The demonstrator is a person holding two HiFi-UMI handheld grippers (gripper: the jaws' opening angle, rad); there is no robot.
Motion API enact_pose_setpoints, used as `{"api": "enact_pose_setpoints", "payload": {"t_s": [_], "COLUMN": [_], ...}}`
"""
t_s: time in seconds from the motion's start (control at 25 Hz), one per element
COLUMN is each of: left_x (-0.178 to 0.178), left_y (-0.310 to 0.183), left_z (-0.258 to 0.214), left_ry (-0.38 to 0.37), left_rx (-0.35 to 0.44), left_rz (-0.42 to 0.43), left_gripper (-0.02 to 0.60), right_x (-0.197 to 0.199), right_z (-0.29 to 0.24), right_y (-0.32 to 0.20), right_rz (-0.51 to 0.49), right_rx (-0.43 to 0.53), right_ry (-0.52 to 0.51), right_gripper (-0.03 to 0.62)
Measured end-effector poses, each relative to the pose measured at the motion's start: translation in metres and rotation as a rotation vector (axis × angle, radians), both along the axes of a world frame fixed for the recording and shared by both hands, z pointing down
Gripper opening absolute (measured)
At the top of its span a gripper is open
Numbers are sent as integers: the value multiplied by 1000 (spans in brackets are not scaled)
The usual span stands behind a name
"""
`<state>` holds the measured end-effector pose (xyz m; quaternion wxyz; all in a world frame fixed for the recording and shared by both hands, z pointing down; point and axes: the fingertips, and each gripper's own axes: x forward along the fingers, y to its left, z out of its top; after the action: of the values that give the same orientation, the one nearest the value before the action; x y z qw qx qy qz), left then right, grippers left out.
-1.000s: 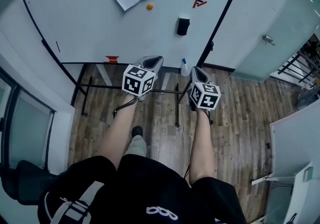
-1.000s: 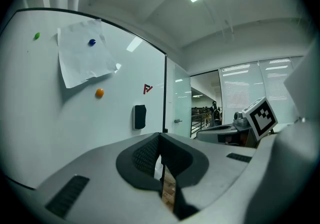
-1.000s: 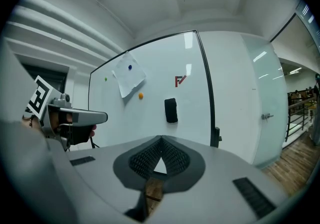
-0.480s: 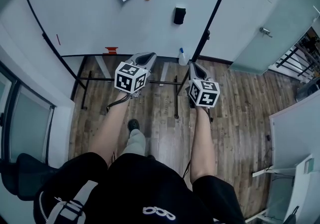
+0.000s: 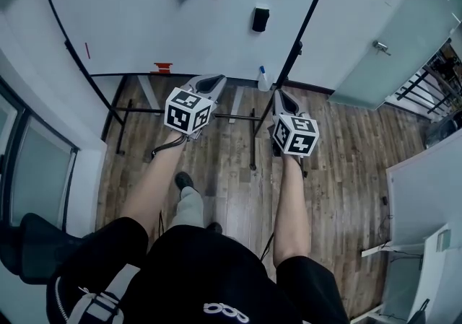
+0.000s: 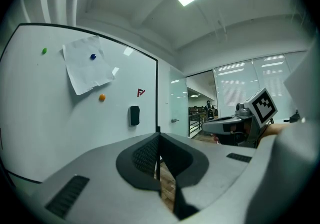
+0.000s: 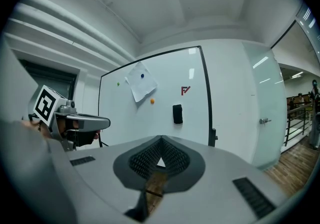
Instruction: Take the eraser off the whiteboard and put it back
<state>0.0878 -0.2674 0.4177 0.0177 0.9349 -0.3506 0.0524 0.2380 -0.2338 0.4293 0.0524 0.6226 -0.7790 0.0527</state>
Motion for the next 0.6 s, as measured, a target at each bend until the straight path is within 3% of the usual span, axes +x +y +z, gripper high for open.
{"api": "enact_pose_setpoints", "payload": {"t_s": [0.6], "left_x": [-15], "left_y": [16], "left_z": [-13], "left_ry": [4], "left_rx": [28], "left_rz": [-7], "left_gripper": [9], "right_x": [-13], "right_z": [-11], "right_y": [18], "right_rz": [-9], "right_rx": [15], "right_ry": [46], "right_gripper": [23]}}
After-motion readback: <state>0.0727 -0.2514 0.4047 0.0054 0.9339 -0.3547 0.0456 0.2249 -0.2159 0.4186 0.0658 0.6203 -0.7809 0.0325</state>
